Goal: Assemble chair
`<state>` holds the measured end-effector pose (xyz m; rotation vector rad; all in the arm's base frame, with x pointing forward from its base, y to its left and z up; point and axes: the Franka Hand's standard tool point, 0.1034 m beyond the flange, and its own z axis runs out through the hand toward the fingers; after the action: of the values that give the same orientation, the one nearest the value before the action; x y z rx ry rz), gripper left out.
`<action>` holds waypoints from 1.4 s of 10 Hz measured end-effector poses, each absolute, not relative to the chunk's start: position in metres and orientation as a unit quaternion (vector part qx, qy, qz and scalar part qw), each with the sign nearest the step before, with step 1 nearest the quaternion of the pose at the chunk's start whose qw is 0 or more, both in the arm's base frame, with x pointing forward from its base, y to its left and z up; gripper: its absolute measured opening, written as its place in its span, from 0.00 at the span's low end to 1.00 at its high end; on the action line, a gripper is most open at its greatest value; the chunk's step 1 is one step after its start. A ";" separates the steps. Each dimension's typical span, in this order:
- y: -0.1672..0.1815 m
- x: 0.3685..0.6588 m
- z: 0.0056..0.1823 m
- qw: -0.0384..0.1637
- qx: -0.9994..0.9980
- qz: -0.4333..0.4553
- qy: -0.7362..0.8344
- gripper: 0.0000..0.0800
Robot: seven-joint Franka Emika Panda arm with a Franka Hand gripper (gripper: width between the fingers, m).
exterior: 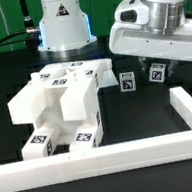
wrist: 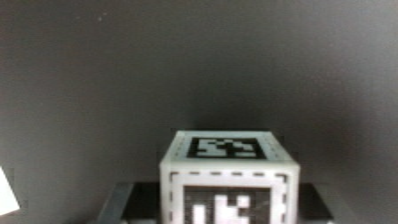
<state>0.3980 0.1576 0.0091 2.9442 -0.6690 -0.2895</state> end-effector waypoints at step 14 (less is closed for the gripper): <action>0.080 0.437 0.104 -0.011 0.976 -0.135 -0.170 0.36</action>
Offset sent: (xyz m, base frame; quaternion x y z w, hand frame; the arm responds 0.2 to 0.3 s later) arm -0.0066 -0.0215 0.0201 0.0141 -0.0126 -0.0290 0.9994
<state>0.4374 0.0804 0.1040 3.0879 -0.5389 -0.4273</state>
